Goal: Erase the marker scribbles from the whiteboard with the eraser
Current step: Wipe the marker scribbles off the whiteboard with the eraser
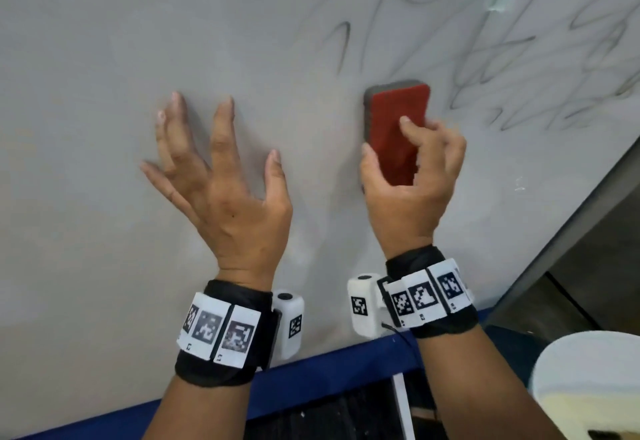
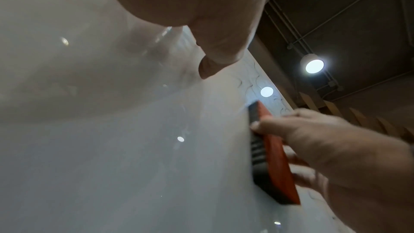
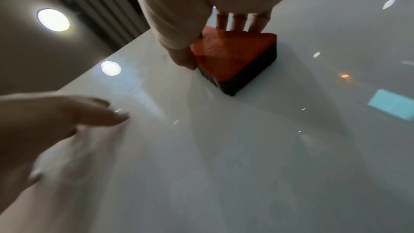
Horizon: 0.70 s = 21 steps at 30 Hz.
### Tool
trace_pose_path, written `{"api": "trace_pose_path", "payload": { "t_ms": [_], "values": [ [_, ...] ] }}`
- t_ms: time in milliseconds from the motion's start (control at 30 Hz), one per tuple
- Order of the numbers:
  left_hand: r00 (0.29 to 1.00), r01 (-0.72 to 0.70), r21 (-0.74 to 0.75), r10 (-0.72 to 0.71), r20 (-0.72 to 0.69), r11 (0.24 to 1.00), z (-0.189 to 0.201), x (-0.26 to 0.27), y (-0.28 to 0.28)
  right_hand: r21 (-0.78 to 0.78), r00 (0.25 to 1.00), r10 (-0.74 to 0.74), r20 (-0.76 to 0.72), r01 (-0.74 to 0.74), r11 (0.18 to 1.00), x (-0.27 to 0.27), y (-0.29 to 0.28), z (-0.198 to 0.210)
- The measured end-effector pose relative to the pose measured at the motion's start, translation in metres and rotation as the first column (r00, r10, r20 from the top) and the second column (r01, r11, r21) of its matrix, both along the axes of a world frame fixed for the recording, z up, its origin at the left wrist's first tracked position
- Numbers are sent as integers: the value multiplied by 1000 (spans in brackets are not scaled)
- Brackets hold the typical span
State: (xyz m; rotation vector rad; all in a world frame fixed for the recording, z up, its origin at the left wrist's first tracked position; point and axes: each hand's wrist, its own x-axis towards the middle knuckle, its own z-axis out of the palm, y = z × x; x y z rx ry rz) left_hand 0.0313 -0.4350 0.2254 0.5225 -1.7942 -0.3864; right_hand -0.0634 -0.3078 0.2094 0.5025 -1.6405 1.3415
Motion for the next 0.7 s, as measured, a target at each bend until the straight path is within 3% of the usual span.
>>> {"api": "trace_pose_path", "payload": {
  "t_ms": [133, 300, 433, 533, 700],
  "values": [
    [996, -19, 12, 18, 86, 1000, 0, -7, 11, -89, 998, -1, 55, 6, 996, -5, 1, -5],
    [984, -64, 53, 54, 169, 997, 4, -22, 31, 135, 995, 74, -69, -64, 989, 2, -1, -12],
    [985, -79, 90, 64, 157, 993, 6, -29, 41, -59, 1000, -1, 20, 2, 998, -32, 36, -13],
    [988, -93, 115, 77, 131, 989, 8, -37, 51, -127, 997, 28, 67, -20, 992, -36, 36, -14],
    [991, -106, 162, 91, 97, 981, 12, -51, 69, 72, 993, 117, -8, -116, 991, -24, 30, -17]
  ]
}}
